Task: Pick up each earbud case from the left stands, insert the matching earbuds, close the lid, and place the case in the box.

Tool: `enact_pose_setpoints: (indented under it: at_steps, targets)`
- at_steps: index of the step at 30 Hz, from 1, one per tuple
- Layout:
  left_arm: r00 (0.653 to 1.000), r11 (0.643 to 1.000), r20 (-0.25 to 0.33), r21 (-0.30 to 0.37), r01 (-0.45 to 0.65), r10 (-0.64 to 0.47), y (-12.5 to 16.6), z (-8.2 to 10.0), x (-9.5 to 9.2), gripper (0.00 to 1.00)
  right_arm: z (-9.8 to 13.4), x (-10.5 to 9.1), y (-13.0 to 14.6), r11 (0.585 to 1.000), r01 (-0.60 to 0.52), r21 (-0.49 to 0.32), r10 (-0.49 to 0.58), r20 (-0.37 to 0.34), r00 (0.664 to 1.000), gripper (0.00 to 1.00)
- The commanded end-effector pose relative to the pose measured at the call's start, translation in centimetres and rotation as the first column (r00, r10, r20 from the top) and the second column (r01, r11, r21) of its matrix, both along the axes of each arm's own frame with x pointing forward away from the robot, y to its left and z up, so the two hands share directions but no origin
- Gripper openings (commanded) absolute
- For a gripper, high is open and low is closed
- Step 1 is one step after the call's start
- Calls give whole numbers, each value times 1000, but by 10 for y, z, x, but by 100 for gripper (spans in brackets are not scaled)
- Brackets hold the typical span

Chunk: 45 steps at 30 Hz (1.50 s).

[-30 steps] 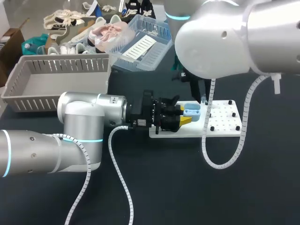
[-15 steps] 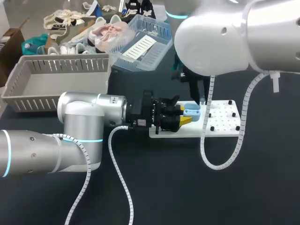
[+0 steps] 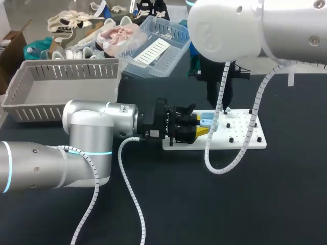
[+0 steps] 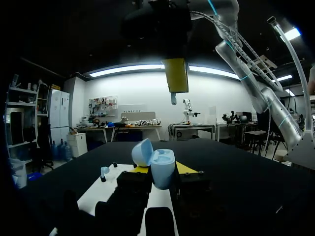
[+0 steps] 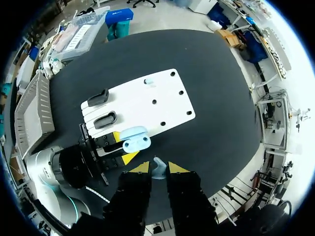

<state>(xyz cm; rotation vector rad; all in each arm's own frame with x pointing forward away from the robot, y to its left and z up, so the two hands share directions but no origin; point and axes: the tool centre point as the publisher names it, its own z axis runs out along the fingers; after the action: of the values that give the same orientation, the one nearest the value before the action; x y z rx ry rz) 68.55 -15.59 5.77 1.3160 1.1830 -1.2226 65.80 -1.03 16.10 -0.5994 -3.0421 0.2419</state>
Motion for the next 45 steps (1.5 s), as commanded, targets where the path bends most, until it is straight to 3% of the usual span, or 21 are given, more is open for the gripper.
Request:
enact_pose_setpoints:
  at_steps: [1, 27, 45]
  targets:
    - [1000, 1000, 0, 0, 2, -2, 0, -1, 1, 0, -7, 1, -4, 1000, 13, 29, -13, 7, 1000, 0]
    - [1000, 1000, 0, 0, 2, -2, 0, -1, 1, 0, -41, 12, 2, 999, -1, 38, 0, 20, 1000, 0]
    - [1000, 1000, 0, 0, 2, -2, 0, -1, 1, 0, -49, 15, 7, 999, -17, 38, 17, 16, 1000, 0]
